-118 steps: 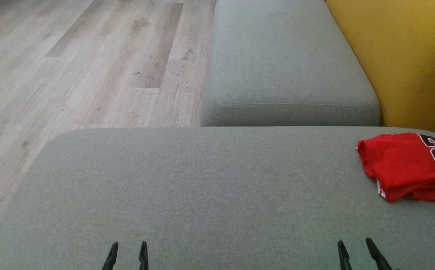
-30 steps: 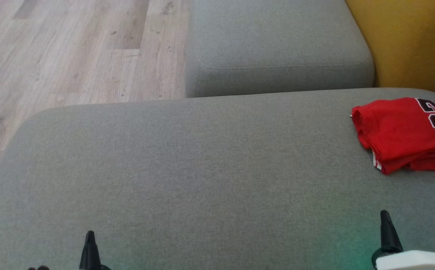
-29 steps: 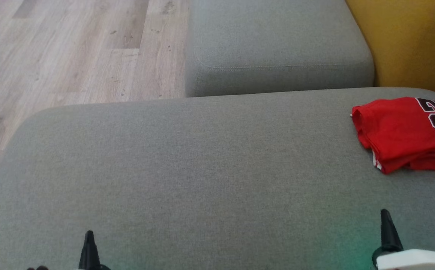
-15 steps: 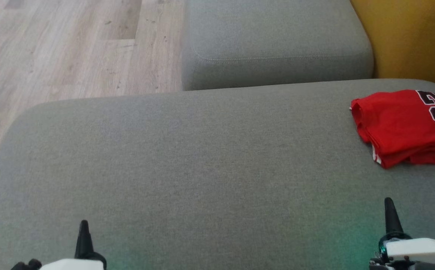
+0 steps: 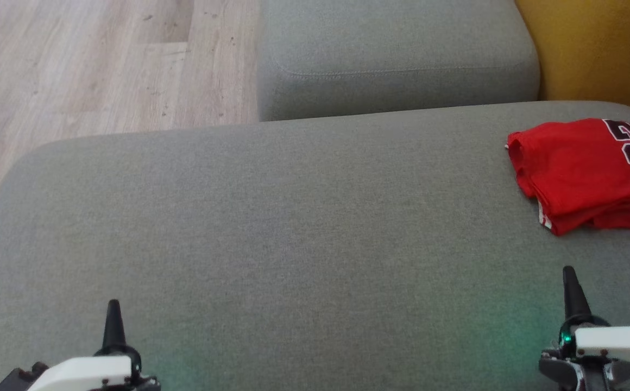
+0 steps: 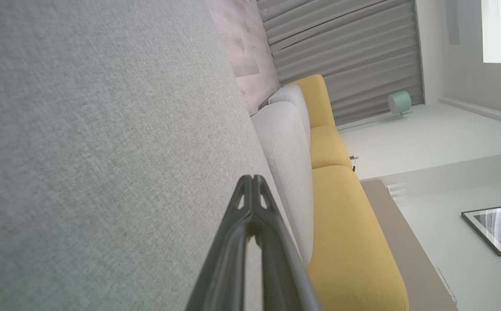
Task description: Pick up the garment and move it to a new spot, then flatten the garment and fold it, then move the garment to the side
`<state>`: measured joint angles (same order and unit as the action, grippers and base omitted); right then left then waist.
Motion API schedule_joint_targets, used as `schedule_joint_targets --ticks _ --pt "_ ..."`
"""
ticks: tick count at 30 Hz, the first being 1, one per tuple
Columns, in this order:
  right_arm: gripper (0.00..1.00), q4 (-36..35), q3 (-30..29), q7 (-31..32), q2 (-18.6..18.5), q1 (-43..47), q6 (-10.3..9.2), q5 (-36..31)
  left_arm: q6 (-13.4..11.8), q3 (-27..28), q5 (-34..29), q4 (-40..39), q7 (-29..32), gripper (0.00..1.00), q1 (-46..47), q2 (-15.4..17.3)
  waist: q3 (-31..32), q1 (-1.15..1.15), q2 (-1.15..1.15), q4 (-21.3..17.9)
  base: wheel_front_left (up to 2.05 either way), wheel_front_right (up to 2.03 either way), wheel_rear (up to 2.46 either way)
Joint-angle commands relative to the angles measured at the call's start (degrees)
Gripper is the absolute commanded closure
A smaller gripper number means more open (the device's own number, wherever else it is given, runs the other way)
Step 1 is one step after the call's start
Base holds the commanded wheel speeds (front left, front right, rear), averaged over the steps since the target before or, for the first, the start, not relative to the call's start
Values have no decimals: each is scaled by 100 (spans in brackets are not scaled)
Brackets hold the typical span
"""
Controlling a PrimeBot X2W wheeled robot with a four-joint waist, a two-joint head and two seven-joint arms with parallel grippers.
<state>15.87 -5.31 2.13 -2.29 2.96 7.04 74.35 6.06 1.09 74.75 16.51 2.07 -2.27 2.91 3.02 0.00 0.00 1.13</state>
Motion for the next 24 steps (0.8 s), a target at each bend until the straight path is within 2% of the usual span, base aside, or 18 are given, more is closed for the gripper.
schedule_joint_targets --ticks 1,24 --pt "100 -184 57 57 -48 -400 37 226 48 225 206 -198 63 100 384 4 -27 0 0 -11 0 0 0" --pt "100 -184 -114 419 -58 -891 45 1709 138 530 1670 -242 426 100 825 -3 -306 0 0 -108 0 0 0"
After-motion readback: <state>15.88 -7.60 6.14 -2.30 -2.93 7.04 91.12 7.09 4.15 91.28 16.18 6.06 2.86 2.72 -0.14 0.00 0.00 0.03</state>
